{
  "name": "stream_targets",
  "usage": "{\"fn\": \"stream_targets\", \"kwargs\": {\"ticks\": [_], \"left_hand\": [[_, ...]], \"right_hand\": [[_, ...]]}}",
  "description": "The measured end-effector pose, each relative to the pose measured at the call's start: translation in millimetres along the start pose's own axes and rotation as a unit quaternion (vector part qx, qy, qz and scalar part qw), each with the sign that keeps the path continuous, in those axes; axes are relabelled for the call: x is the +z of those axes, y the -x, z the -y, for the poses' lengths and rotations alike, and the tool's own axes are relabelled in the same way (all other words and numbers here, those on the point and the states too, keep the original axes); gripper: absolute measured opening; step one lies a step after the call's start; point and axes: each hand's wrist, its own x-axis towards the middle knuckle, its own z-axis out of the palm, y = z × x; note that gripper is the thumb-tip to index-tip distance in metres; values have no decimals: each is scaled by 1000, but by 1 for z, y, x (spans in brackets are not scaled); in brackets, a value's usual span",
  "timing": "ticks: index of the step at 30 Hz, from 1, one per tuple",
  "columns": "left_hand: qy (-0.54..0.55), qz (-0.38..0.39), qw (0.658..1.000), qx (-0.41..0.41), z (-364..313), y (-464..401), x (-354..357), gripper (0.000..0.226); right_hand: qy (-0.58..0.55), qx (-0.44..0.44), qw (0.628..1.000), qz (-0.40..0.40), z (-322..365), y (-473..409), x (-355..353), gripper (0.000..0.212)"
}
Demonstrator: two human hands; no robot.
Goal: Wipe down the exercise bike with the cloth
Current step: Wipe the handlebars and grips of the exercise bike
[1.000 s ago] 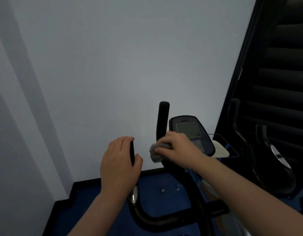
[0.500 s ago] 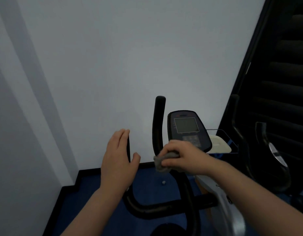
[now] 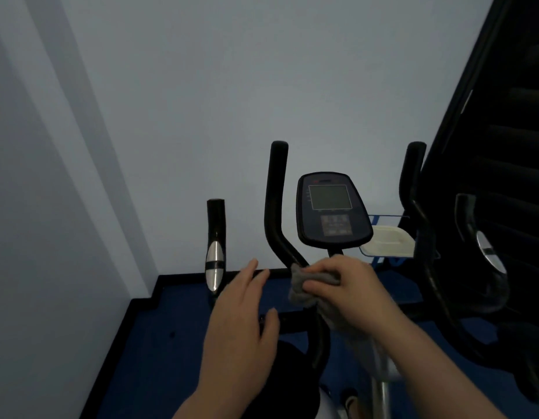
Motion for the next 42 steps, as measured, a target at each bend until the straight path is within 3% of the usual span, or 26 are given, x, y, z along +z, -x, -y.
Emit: {"fn": "stream_targets", "kwargs": {"ticks": [4,8,11,14,18,21,23,30,35,38,42], "left_hand": [[-104,2,994,10,-5,4,0,45],[-123,43,991,-12,0,6,2,43],[-153,47,987,-1,1,9,3,42],[-185,67,980,-11,3,10,4,43],[-196,97,975,-45,7,10,5,48],[-203,99,973,-38,7,11,5,46],[-202,90,975,-31,7,12,5,45],[-172,60,983,-14,5,12,4,39],[-135,21,991,12,8,14,4,29],[-118,6,993,22,8,13,4,25],[-103,-3,994,25,6,14,3,26]], "right_hand": [[-1,-14,992,-126,9,-10,20,13],[-43,-32,983,-177,-10,48,49,17],[-96,-20,984,-149,-25,87,48,17],[-69,-25,992,-104,-19,70,34,6],[-61,-17,988,-143,-4,52,31,6],[-95,-13,980,-177,-13,91,54,17],[-120,-23,976,-181,-20,114,62,24],[-121,-18,975,-187,-7,66,40,9],[-177,35,967,-179,-27,103,62,26],[-133,14,980,-146,-22,78,45,18],[-79,-28,984,-160,-2,47,36,11]]}}
